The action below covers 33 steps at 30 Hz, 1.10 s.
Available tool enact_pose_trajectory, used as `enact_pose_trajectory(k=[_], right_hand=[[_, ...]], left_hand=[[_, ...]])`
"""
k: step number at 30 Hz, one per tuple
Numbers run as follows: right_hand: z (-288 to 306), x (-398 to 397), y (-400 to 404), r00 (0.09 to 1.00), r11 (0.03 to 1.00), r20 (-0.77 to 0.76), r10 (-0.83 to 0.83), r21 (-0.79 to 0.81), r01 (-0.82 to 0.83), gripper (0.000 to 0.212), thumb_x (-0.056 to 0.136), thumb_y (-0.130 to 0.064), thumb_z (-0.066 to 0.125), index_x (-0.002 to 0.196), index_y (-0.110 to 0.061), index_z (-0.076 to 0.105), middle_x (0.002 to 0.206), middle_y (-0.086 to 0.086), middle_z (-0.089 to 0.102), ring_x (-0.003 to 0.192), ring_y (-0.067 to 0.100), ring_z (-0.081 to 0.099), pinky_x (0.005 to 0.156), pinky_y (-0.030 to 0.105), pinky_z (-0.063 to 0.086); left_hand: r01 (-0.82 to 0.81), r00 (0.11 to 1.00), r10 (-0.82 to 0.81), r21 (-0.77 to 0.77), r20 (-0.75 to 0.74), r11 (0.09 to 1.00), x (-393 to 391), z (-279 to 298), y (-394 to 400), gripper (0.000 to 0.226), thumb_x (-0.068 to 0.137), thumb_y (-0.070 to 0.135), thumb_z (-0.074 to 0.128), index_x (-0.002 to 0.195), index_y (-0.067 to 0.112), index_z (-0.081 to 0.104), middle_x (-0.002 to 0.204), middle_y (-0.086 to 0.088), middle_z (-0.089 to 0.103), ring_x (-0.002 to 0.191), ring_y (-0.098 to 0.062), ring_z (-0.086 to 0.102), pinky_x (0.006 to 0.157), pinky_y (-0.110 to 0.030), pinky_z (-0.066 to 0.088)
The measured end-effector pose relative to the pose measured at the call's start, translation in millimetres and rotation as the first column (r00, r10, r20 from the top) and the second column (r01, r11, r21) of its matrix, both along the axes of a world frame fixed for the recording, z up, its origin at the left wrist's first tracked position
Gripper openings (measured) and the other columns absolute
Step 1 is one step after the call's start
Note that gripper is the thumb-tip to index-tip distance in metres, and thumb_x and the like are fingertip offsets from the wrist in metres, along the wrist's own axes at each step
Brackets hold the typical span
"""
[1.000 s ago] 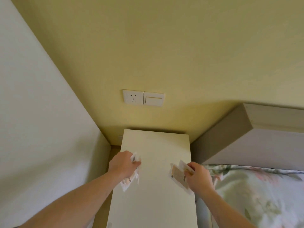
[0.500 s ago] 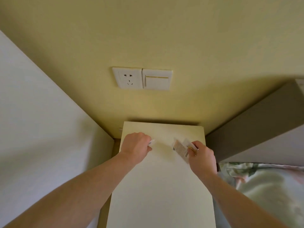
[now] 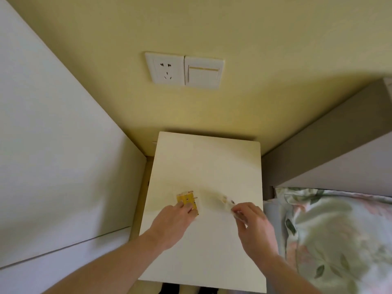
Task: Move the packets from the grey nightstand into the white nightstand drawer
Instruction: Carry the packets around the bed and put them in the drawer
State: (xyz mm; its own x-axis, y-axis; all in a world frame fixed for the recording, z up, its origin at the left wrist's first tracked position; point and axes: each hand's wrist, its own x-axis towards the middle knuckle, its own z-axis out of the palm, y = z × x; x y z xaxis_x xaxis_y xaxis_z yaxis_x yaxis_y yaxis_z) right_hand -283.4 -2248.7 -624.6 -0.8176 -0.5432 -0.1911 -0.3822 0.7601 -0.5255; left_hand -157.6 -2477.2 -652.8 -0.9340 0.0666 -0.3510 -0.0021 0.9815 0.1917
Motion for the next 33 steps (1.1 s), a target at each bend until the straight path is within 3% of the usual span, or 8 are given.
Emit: enact_pose_trajectory(k=[7, 13, 16, 19, 21, 23, 27, 33], right_hand=[[-51, 56, 11, 0.985, 0.998, 0.159, 0.066, -0.004, -0.067, 0.041, 0.087, -0.020, 0.077, 0.126, -0.031, 0.067, 0.143, -0.018, 0.053, 0.134, 0.005, 0.047, 0.108, 0.021, 0.042], [-41, 102, 54, 0.970, 0.988, 0.241, 0.042, -0.152, -0.005, 0.037, 0.090, -0.017, 0.074, 0.122, -0.034, 0.066, 0.142, -0.027, 0.049, 0.129, -0.005, 0.046, 0.104, 0.017, 0.039], [-27, 136, 88, 0.919, 0.987, 0.395, 0.006, -0.149, 0.058, 0.028, 0.094, -0.014, 0.069, 0.108, -0.038, 0.065, 0.111, -0.028, 0.062, 0.100, -0.001, 0.062, 0.082, 0.016, 0.053], [-33, 172, 120, 0.820, 0.997, 0.569, -0.063, 0.007, 0.072, 0.023, 0.094, -0.019, 0.070, 0.093, -0.041, 0.067, 0.087, -0.017, 0.070, 0.077, 0.005, 0.066, 0.071, 0.022, 0.057], [-51, 186, 133, 0.730, 0.979, 0.655, -0.194, 0.172, 0.106, 0.016, 0.094, -0.024, 0.068, 0.102, -0.038, 0.066, 0.093, -0.015, 0.071, 0.082, 0.004, 0.066, 0.079, 0.029, 0.060], [-76, 188, 139, 0.658, 0.926, 0.654, -0.373, 0.308, 0.219, 0.038, 0.092, -0.031, 0.070, 0.127, -0.030, 0.055, 0.114, -0.012, 0.066, 0.094, 0.010, 0.067, 0.084, 0.036, 0.059], [-125, 175, 145, 0.565, 0.809, 0.598, -0.569, 0.280, 0.517, 0.085, 0.084, -0.036, 0.078, 0.153, -0.028, 0.031, 0.140, -0.009, 0.050, 0.117, 0.028, 0.063, 0.091, 0.045, 0.056], [-157, 175, 130, 0.508, 0.645, 0.559, -0.656, 0.064, 0.762, 0.085, 0.074, -0.024, 0.085, 0.146, -0.038, 0.041, 0.137, -0.016, 0.053, 0.117, 0.024, 0.063, 0.095, 0.046, 0.057]], left_hand=[[-0.213, 0.962, 0.247, 0.240, -0.120, 0.947, 52, -34, 33, 0.030, 0.097, 0.034, 0.058, 0.125, 0.028, 0.052, 0.120, 0.010, 0.056, 0.105, -0.013, 0.057, 0.079, -0.031, 0.056], [-0.397, 0.907, 0.422, 0.339, 0.002, 0.853, 150, -32, 87, 0.023, 0.097, 0.024, 0.054, 0.118, 0.032, 0.058, 0.115, 0.022, 0.057, 0.099, 0.001, 0.055, 0.077, -0.020, 0.052], [-0.658, 0.752, 0.615, 0.334, 0.237, 0.675, 204, -36, 115, 0.015, 0.097, 0.029, 0.056, 0.106, 0.040, 0.055, 0.098, 0.023, 0.057, 0.082, 0.001, 0.056, 0.070, -0.017, 0.050], [-0.911, 0.409, 0.777, 0.261, 0.478, 0.320, 240, -55, 126, 0.027, 0.092, 0.025, 0.067, 0.115, 0.033, 0.056, 0.107, 0.015, 0.059, 0.083, -0.005, 0.062, 0.076, -0.025, 0.056], [-0.967, 0.218, 0.822, 0.233, 0.526, 0.107, 249, -70, 119, 0.052, 0.089, 0.024, 0.072, 0.137, 0.027, 0.049, 0.126, 0.009, 0.055, 0.087, -0.009, 0.063, 0.069, -0.025, 0.055], [-0.963, 0.112, 0.837, 0.267, 0.536, -0.042, 246, -83, 106, 0.078, 0.086, 0.021, 0.077, 0.152, 0.023, 0.036, 0.143, 0.003, 0.049, 0.098, -0.014, 0.063, 0.068, -0.023, 0.055], [-0.912, 0.081, 0.837, 0.380, 0.541, -0.157, 226, -107, 84, 0.099, 0.080, 0.025, 0.083, 0.159, 0.024, 0.023, 0.151, -0.001, 0.045, 0.132, -0.021, 0.052, 0.094, -0.032, 0.054], [-0.840, 0.113, 0.845, 0.504, 0.523, -0.200, 220, -131, 67, 0.082, 0.078, 0.025, 0.084, 0.149, 0.029, 0.043, 0.136, 0.013, 0.056, 0.121, -0.011, 0.057, 0.098, -0.031, 0.052]])
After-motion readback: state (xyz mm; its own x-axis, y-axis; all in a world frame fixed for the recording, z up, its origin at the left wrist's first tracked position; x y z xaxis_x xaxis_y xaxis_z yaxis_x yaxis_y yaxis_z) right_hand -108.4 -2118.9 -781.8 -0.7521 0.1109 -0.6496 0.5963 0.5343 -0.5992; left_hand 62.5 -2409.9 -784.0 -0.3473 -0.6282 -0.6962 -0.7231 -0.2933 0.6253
